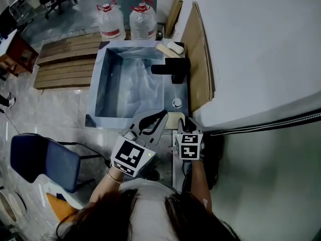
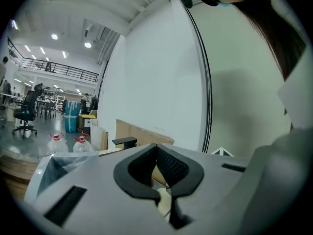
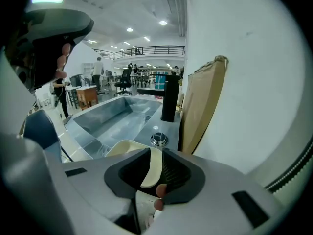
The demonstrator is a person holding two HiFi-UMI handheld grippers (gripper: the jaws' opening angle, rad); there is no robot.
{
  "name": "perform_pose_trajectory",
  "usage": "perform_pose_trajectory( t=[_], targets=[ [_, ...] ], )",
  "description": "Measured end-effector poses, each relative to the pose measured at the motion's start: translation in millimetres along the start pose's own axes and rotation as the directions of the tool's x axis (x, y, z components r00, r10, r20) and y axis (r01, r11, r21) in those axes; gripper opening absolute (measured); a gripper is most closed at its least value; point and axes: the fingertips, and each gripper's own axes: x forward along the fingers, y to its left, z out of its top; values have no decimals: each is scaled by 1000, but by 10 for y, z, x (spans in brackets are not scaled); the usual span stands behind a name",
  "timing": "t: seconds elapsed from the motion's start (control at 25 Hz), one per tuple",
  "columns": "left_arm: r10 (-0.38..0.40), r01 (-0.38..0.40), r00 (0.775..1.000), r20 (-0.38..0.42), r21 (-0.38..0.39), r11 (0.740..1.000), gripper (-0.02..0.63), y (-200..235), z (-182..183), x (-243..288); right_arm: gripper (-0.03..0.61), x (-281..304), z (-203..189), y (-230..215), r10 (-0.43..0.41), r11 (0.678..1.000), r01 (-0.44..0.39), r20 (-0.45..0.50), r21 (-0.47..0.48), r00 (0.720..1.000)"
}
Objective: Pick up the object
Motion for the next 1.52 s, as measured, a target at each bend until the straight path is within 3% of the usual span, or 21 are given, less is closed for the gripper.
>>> perform_pose_trajectory(
  t=[0.36, 0.64, 0.88, 1.08, 1.32, 1.52],
  targets=[
    [-2, 0, 999, -34, -45, 999, 8, 124, -98, 87, 95, 230, -168, -92, -28, 998, 31, -62, 51, 998],
    [-18, 17, 999, -38, -21, 1000, 8, 191, -151, 154, 97, 337, -274, -129, -25, 994, 35, -94, 102, 995],
    [-20, 19, 999, -48, -26, 999, 8, 209, -186, 193, 95, 381, -296, -160, -28, 990, 39, -87, 136, 996],
    [-20, 19, 998, -52, -26, 999, 8, 192, -208, 186, 55, 381, -304, -167, -44, 990, 55, -86, 132, 995],
    [-11, 8, 998, -63, -47, 999, 8, 156, -235, 161, 40, 332, -300, -201, -45, 979, 58, -68, 194, 997],
    [-3, 2, 999, -48, -23, 1000, 8, 130, -188, 104, 35, 235, -248, -209, -50, 976, 59, -47, 211, 998]
  ],
)
